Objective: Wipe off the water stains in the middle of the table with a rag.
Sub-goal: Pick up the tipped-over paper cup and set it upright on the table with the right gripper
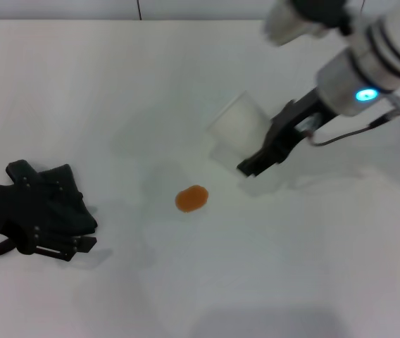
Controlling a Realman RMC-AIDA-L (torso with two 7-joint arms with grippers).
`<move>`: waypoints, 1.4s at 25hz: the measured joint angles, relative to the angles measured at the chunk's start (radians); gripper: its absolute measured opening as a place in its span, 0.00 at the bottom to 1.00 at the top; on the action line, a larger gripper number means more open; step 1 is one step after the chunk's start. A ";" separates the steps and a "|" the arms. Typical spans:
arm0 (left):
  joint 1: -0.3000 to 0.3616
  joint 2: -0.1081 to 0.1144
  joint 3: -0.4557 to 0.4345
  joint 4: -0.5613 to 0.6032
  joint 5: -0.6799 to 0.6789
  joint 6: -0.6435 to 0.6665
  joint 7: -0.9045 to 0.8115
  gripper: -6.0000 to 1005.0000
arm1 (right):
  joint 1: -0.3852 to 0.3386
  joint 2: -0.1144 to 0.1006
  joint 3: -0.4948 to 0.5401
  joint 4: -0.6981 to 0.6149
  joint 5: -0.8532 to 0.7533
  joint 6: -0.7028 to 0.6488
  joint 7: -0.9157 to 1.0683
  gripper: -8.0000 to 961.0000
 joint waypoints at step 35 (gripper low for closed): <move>0.013 -0.014 -0.002 -0.001 -0.057 -0.012 0.007 0.87 | -0.401 0.018 0.209 0.843 1.441 0.081 -1.929 0.72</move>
